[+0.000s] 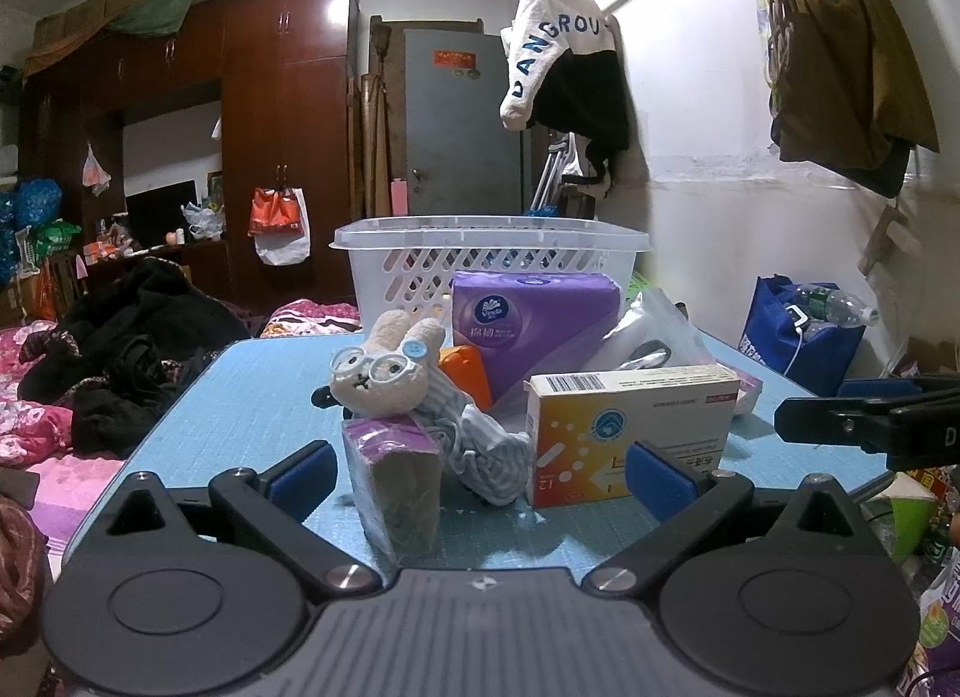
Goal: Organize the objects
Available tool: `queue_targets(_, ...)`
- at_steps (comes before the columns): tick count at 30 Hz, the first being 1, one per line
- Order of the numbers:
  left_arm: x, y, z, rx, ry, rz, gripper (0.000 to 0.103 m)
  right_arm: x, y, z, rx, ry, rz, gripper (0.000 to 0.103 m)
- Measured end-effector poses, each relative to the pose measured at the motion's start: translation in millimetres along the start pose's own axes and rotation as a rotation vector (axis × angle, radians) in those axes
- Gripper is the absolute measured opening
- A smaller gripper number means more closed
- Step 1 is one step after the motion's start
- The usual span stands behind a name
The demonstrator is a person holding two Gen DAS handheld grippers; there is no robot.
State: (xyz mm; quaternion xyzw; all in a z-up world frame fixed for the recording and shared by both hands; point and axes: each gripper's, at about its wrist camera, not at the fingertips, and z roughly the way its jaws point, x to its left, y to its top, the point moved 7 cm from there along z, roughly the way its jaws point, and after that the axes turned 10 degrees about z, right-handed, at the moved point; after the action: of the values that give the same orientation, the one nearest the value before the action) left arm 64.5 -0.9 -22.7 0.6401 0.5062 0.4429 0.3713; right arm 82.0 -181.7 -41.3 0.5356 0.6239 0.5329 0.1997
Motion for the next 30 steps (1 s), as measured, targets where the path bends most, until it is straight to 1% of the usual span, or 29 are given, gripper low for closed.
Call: queue_targets(30,-3.3,-1.5,1.0,0.006,-0.012,0.010,0.103,-0.8,0.0,0.5,0.002,-0.001,0.000,0.103)
